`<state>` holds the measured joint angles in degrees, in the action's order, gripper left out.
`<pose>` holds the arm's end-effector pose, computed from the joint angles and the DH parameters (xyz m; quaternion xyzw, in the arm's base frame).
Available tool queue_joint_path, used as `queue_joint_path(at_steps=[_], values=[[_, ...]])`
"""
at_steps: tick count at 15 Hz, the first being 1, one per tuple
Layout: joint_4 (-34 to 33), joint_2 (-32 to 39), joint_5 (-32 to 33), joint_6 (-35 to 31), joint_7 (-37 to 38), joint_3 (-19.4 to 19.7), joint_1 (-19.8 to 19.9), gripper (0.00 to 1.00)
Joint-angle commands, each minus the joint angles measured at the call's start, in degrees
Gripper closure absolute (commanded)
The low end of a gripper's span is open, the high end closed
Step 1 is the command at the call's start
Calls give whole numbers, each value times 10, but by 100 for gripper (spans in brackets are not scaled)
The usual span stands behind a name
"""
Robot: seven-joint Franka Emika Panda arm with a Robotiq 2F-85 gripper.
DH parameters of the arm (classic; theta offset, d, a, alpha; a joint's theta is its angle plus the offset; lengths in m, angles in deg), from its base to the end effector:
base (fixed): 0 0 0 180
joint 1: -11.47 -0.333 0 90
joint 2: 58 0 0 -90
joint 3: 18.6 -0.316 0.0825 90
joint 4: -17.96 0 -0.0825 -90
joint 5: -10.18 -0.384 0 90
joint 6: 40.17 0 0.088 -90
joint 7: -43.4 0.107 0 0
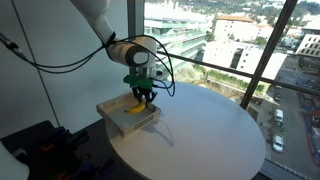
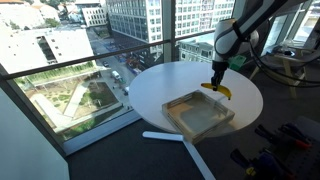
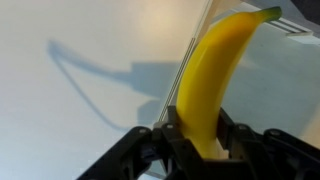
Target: Put the banana plush toy on the tray
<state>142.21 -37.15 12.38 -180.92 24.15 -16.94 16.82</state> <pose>0.5524 -0.0680 0.2179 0.9916 0.1225 -0.0408 0.0077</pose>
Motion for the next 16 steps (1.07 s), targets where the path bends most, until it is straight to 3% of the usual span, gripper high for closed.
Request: queue_joint_path(at_steps=[1, 16], values=[[-3, -6, -5, -1, 31, -7, -2, 85], [-28, -1, -11, 20, 134, -17, -36, 85]])
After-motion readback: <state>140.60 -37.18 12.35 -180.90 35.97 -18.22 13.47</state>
